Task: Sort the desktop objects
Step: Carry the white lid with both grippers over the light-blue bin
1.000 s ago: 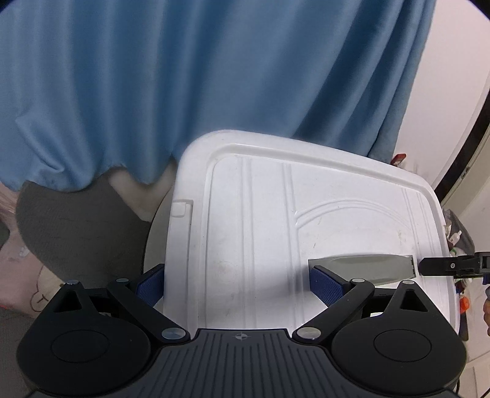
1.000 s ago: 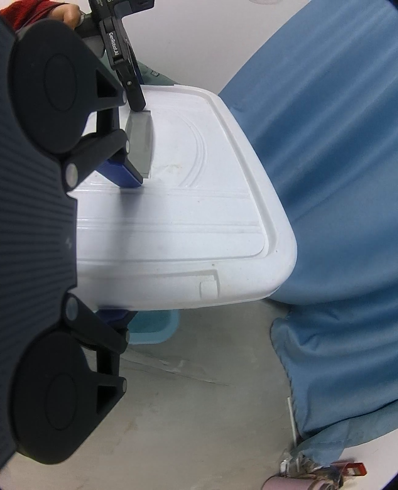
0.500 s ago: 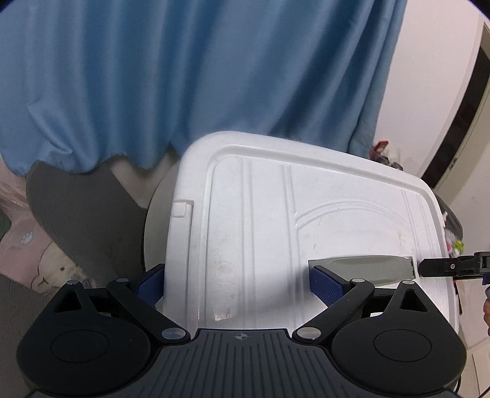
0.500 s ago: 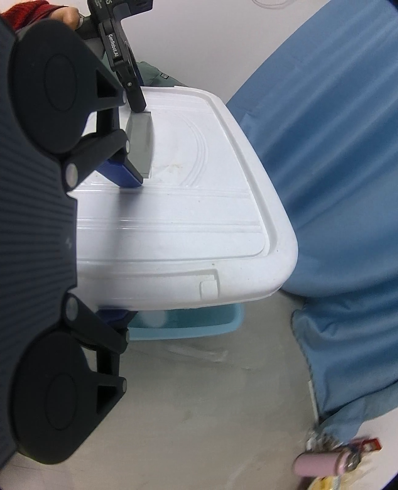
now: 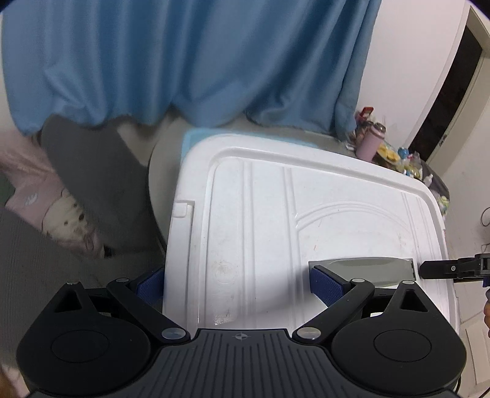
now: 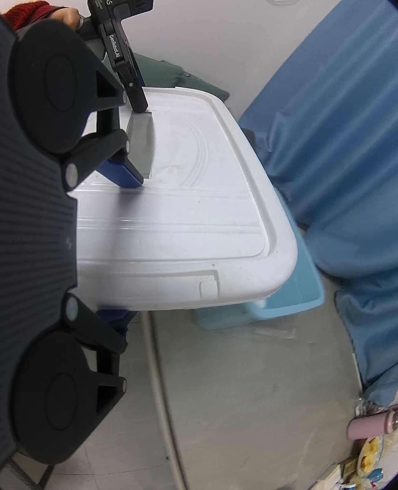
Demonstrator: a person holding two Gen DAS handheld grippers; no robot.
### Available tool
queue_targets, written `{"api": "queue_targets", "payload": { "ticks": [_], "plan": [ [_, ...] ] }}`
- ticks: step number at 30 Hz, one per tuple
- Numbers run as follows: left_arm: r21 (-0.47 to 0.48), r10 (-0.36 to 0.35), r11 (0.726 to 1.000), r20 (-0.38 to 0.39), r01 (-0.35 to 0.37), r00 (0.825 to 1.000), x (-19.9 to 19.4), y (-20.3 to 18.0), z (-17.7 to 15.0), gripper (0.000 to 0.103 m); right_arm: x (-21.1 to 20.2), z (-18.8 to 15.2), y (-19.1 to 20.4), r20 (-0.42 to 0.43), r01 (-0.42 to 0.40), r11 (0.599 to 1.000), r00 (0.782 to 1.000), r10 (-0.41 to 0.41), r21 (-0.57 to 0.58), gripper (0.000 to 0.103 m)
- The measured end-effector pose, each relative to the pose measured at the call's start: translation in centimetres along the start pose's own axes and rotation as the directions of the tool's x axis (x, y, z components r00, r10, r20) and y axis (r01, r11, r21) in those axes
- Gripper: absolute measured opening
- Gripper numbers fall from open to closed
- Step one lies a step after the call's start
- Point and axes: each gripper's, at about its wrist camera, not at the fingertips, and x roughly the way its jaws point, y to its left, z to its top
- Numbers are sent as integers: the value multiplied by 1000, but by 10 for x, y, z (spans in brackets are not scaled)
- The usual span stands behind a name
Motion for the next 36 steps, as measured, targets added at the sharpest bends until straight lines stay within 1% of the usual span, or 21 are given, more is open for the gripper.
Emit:
{"api": "queue_targets", "payload": {
  "ticks": [5, 9, 21, 32, 36],
  "plan": [
    [-24, 10, 1000, -17, -11, 1000, -19, 3, -49, 98, -3, -32, 1, -27, -6, 1000, 1000, 6, 0, 77],
    [-36, 19, 999, -22, -20, 1000, -32, 6, -81, 98, -1, -45, 0, -41, -9, 1000, 999, 8, -3, 77],
    [-60, 42, 997, -18, -43, 999, -47, 14, -127, 98, -9, -77, 7, -73, -14, 1000, 997, 13, -11, 77],
    [-77, 52, 995, -55, -57, 997, -60, 20, -164, 98, -6, -106, 11, -103, -18, 1000, 994, 18, 1, 77],
    [-81, 52, 995, -69, -57, 996, -63, 22, -171, 98, -8, -110, 12, -104, -17, 1000, 994, 17, 0, 77]
  ]
}}
